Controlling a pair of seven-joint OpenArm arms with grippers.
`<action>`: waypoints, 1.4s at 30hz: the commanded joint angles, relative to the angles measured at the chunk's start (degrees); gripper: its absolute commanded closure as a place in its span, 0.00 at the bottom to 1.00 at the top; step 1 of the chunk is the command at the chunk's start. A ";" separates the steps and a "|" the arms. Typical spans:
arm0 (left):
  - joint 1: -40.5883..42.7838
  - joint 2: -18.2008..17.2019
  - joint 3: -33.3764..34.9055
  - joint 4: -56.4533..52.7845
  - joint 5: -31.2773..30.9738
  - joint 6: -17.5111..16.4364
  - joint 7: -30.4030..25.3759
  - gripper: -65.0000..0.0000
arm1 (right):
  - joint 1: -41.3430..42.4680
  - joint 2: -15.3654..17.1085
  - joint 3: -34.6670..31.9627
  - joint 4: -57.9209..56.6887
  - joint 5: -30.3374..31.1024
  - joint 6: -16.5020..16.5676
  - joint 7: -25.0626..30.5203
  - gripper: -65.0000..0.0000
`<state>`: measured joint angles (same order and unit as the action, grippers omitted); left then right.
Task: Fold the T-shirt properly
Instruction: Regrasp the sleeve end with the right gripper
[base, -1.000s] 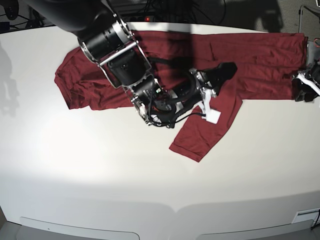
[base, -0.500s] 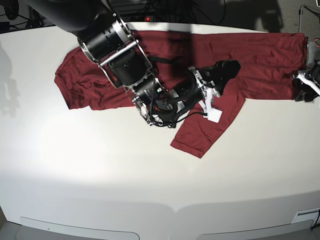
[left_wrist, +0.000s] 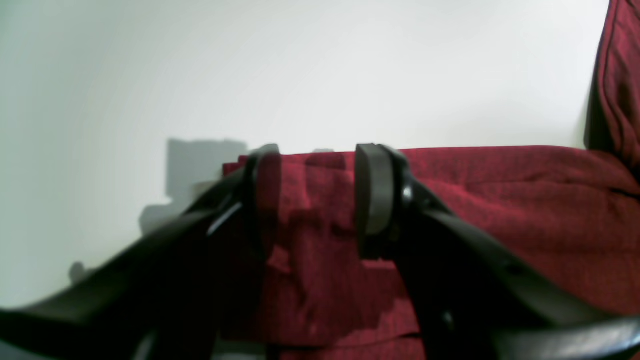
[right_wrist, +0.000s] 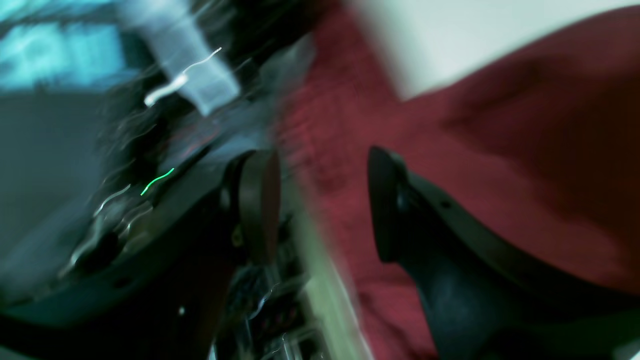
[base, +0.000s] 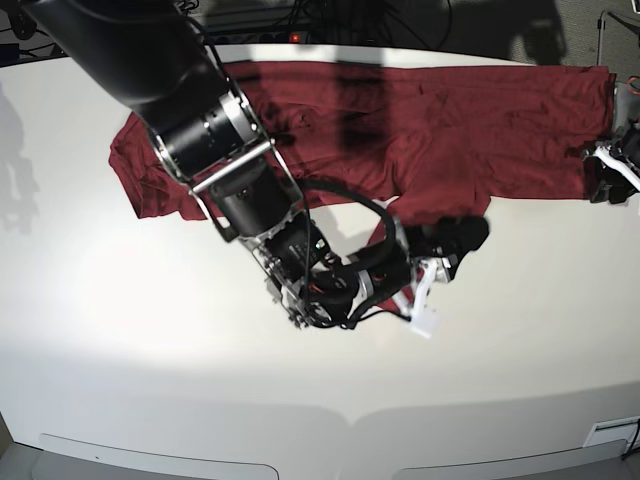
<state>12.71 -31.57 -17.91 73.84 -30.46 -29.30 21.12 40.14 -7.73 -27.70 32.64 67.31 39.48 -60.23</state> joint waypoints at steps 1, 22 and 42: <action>-0.48 -1.46 -0.48 0.79 -0.59 -0.07 -1.44 0.63 | 2.71 0.74 0.42 0.79 -0.83 0.52 3.19 0.56; -0.48 -1.44 -0.48 0.79 -0.59 -0.07 -1.66 0.63 | 5.70 -1.27 0.42 0.79 -51.54 -24.50 12.70 0.56; -0.48 -1.44 -0.48 0.79 -0.61 -0.07 -1.70 0.63 | 0.72 0.90 0.42 0.59 -50.16 -29.57 17.42 0.56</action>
<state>12.71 -31.57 -17.91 73.84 -30.44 -29.10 20.99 39.83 -6.66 -27.38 32.82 16.43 9.67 -41.87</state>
